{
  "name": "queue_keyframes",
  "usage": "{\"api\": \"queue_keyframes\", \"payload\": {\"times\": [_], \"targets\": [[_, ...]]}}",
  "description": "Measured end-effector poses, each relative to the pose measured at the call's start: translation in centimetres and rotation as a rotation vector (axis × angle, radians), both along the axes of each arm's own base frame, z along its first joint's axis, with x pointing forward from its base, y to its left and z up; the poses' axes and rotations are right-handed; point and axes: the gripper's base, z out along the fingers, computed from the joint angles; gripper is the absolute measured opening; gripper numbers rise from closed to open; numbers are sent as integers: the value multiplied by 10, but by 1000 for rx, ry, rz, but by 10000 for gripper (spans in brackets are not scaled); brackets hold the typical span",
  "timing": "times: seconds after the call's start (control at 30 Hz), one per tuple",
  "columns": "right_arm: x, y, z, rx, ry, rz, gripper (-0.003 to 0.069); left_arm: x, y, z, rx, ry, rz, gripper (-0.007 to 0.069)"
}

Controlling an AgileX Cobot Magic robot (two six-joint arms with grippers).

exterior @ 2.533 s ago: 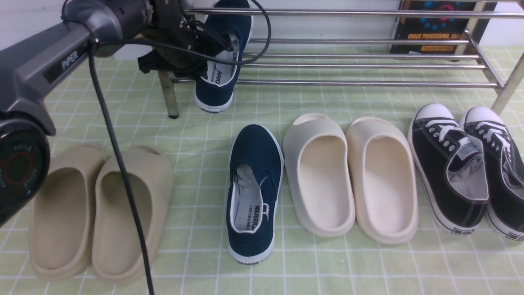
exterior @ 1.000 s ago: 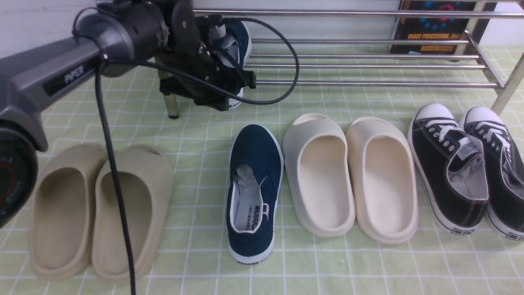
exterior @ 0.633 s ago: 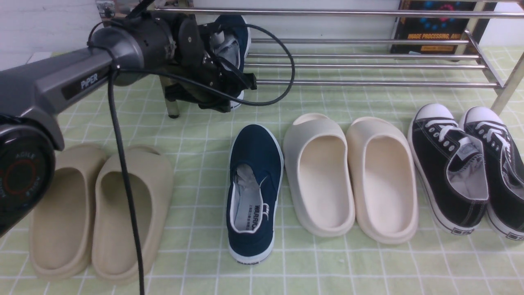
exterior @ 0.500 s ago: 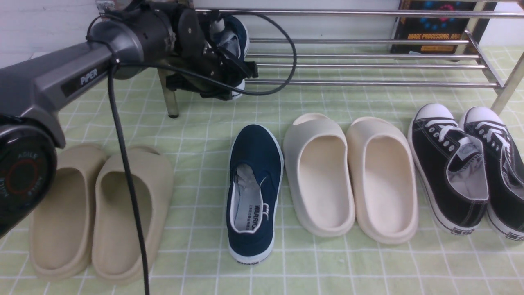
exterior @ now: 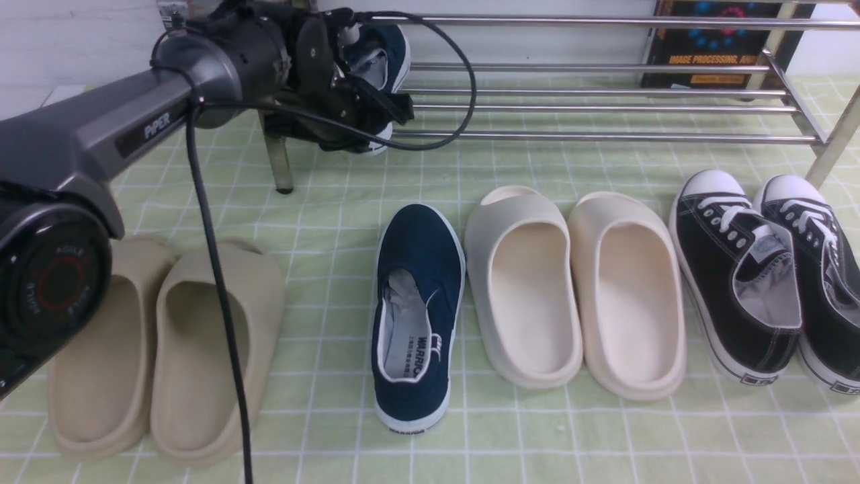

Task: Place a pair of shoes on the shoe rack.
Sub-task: Use the left arm to put a shoe into the shoe rack, then use the left arm to grab the shoe closest to it

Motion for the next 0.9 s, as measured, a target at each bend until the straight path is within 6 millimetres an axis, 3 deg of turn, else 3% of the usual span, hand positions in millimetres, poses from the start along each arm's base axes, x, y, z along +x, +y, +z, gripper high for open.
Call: {"api": "queue_keyframes", "payload": {"times": [0.17, 0.2, 0.33, 0.5, 0.67, 0.87, 0.9], "targets": [[0, 0, 0, 0, 0, 0, 239, 1, 2, 14, 10, 4, 8, 225], [0, 0, 0, 0, 0, 0, 239, 1, 3, 26, 17, 0, 11, 287], [0, 0, 0, 0, 0, 0, 239, -10, 10, 71, 53, 2, 20, 386], [0, 0, 0, 0, 0, 0, 239, -41, 22, 124, 108, 34, -10, 412], [0, 0, 0, 0, 0, 0, 239, -71, 30, 156, 133, 45, -47, 413], [0, 0, 0, 0, 0, 0, 239, -104, 37, 160, 110, 97, -63, 413], [0, 0, 0, 0, 0, 0, 239, -120, 39, 155, 96, 138, -75, 414]]}}
